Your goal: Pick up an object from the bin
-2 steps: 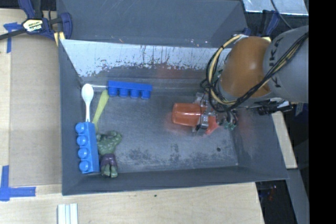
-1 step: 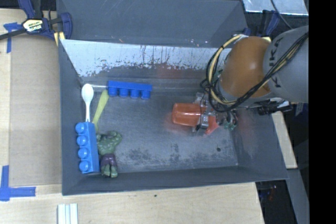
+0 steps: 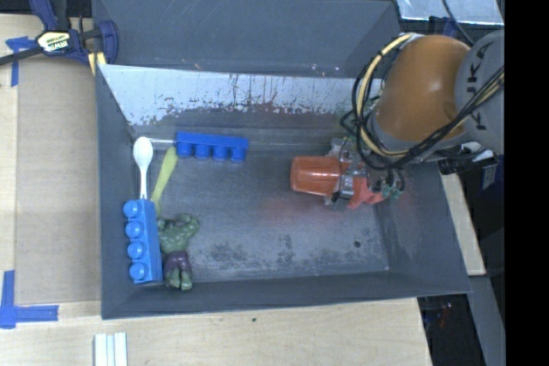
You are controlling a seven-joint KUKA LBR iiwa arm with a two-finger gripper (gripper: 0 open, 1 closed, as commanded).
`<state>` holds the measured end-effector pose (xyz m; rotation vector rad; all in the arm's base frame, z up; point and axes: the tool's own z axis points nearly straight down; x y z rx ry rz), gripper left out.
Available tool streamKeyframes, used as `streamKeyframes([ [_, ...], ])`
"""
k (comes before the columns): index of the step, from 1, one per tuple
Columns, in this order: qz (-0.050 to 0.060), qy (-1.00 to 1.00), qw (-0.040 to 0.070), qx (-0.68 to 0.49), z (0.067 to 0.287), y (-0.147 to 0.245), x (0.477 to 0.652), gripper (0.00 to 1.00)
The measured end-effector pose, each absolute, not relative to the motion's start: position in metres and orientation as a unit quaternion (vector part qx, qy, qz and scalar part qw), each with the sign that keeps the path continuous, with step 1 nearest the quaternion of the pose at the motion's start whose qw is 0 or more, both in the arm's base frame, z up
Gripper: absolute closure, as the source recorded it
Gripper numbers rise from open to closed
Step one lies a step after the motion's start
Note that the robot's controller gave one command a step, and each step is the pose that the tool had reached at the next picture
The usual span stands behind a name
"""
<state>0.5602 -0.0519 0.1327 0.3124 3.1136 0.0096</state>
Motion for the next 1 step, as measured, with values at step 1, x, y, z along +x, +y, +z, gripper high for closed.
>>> streamKeyframes([
  [1,0.003,0.995,0.005,0.104,0.2095,-0.0531,0.5636,1.0],
])
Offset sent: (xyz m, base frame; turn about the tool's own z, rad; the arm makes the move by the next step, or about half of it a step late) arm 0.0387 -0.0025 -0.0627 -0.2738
